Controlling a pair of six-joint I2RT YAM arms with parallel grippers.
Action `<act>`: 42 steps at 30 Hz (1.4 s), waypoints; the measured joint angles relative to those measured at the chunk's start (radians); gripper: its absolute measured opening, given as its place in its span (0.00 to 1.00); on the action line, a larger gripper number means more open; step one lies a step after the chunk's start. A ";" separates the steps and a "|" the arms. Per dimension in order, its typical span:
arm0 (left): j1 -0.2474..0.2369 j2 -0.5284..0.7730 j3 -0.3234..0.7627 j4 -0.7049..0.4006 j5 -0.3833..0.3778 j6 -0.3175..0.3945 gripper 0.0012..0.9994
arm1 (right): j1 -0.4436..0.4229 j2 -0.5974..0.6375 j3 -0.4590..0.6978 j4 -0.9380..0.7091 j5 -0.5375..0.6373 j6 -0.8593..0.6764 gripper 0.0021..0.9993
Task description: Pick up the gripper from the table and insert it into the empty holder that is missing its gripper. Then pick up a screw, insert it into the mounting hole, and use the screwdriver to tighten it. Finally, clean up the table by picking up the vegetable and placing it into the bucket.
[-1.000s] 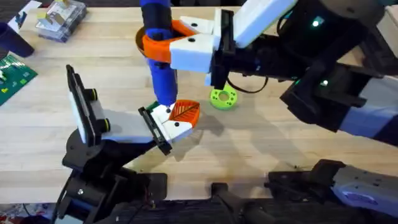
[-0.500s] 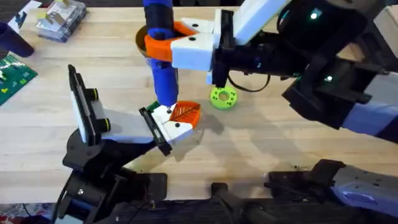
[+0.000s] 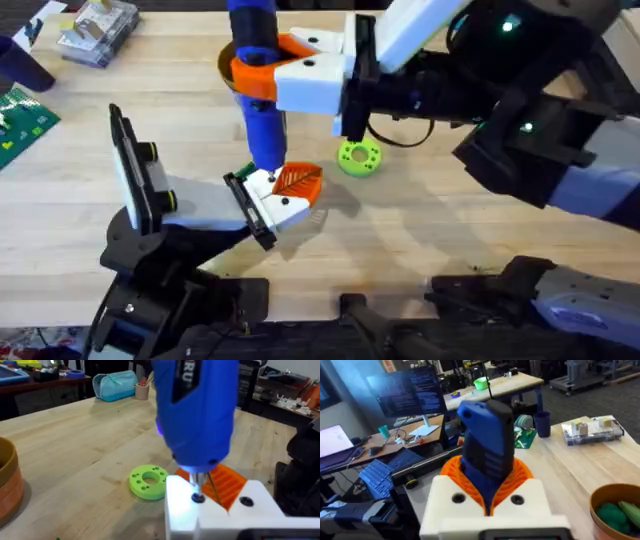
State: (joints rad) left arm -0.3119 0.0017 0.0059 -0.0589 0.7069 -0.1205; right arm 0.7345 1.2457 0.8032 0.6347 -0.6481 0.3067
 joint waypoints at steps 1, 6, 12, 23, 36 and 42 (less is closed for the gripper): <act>0.000 0.000 0.000 0.000 0.000 0.000 0.01 | 0.000 0.000 0.000 0.009 -0.004 0.000 0.02; 0.000 0.000 0.000 0.000 -0.001 0.000 0.01 | -0.024 -0.006 0.000 0.019 -0.022 0.001 0.02; 0.000 0.000 0.000 0.000 -0.001 0.000 0.01 | -0.057 -0.018 0.016 0.019 -0.023 0.000 0.02; 0.000 0.000 0.000 0.000 -0.001 0.000 0.01 | -0.380 -0.020 0.032 -0.342 -0.021 -0.145 0.02; 0.000 0.000 0.000 0.000 -0.004 0.000 0.01 | -0.651 -0.014 0.034 -0.746 0.033 -0.506 0.02; 0.000 0.000 0.000 0.000 -0.004 0.000 0.01 | -0.671 0.129 0.035 -0.917 0.261 -0.908 0.02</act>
State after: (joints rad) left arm -0.3119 0.0017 0.0059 -0.0586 0.7029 -0.1201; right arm 0.0631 1.3746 0.8387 -0.2824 -0.3872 -0.6016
